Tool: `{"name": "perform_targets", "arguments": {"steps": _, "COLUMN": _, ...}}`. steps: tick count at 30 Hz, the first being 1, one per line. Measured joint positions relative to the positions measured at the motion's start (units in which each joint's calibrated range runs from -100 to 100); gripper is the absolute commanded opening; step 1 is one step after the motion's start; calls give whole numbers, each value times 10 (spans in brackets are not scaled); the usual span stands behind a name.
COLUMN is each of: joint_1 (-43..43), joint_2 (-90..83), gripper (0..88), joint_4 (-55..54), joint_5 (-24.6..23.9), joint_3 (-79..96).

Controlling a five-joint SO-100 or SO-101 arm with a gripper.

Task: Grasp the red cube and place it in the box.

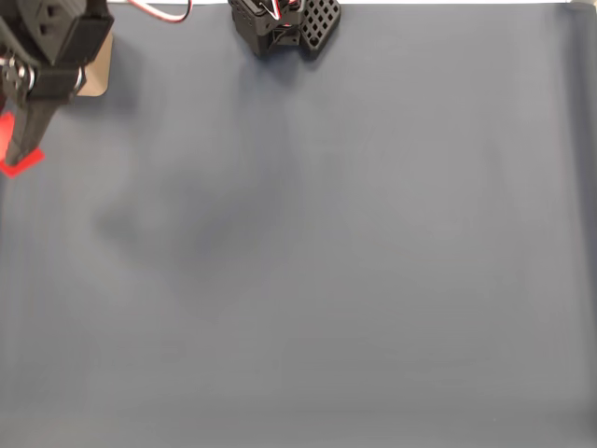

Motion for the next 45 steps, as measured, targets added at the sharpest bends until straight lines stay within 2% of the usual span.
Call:
{"name": "perform_targets", "arguments": {"steps": 13, "joint_1": 68, "joint_2": -121, "gripper": 53, "joint_4": 32, "joint_5": -5, "joint_3": 77}}
{"name": "perform_targets", "arguments": {"steps": 36, "joint_1": 158, "joint_2": -152, "gripper": 31, "joint_4": 59, "joint_5": -6, "joint_3": 86}}
{"name": "perform_targets", "arguments": {"steps": 45, "joint_1": 205, "joint_2": -193, "gripper": 30, "joint_4": 59, "joint_5": -22, "joint_3": 135}}
